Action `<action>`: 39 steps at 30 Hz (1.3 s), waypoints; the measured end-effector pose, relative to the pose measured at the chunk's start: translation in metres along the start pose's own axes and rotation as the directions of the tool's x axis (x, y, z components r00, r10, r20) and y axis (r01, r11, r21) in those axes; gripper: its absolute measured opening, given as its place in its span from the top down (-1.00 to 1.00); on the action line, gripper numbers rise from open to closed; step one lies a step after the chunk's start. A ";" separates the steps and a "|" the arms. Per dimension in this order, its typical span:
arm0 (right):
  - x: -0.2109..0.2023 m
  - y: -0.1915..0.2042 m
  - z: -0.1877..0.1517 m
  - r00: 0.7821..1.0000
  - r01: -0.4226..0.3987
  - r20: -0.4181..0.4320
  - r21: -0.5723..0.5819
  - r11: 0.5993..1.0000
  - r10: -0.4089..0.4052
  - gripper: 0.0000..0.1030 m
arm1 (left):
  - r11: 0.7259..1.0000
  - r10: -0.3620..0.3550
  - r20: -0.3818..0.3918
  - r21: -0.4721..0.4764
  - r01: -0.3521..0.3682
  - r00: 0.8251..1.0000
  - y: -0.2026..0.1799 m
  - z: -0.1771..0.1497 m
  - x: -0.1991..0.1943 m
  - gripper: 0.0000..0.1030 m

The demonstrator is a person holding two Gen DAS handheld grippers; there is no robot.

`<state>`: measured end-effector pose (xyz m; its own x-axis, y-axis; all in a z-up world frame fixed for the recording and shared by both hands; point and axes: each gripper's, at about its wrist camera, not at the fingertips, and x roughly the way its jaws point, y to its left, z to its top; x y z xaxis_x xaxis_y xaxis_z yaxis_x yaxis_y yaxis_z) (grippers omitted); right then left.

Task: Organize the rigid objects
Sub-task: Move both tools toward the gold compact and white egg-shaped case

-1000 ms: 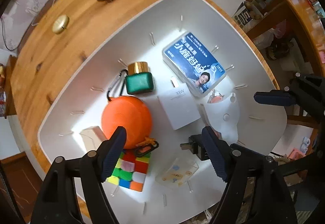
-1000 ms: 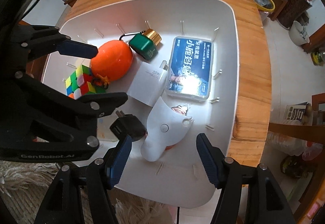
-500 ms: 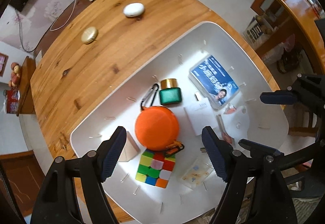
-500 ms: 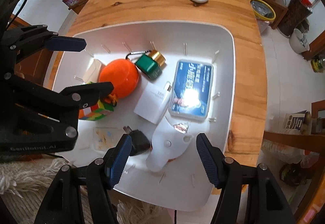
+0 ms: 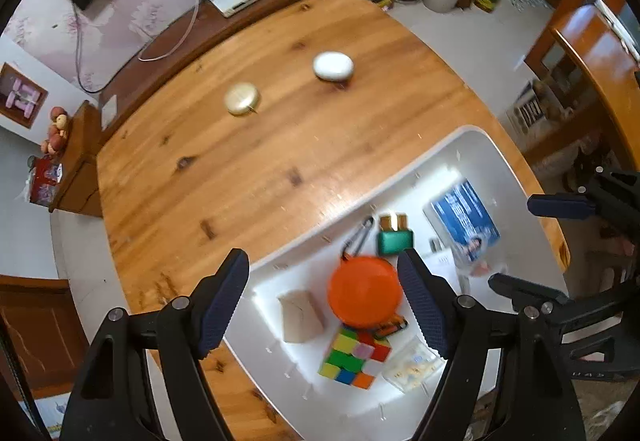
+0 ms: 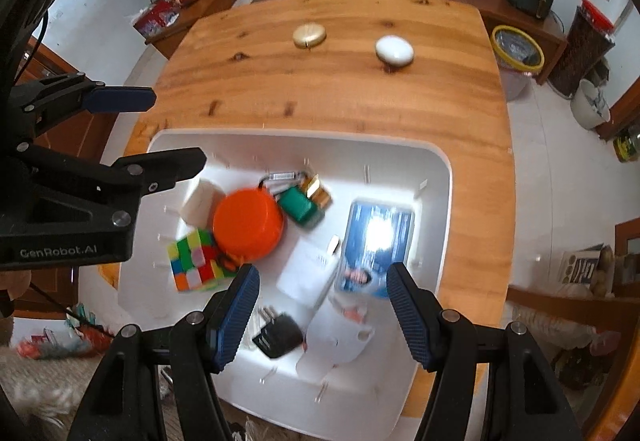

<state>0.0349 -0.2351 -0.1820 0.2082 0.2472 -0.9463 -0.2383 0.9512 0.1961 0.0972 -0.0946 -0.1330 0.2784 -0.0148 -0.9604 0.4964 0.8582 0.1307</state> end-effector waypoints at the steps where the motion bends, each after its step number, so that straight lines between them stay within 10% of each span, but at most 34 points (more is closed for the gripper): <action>1: -0.001 0.000 0.005 1.000 0.005 0.008 -0.003 1.000 -0.005 -0.30 | 1.000 0.004 0.005 -0.005 -0.004 1.000 0.004 0.003 -0.002 -0.55; 25: -0.013 -0.043 0.154 0.986 0.053 0.156 0.056 0.997 -0.061 -0.30 | 0.966 0.098 0.041 -0.244 -0.086 0.994 0.117 0.104 0.011 -0.56; 39: 0.071 -0.082 0.218 0.999 0.003 0.039 0.145 0.989 -0.009 -0.30 | 0.896 -0.121 -0.134 -0.442 0.050 0.984 0.147 0.151 0.124 -0.56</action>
<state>0.2763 -0.2556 -0.2093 0.2472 0.2455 -0.9373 -0.0974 0.9688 0.2281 0.3287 -0.0473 -0.1960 0.1038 -0.0501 -0.9933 0.0956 0.9946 -0.0402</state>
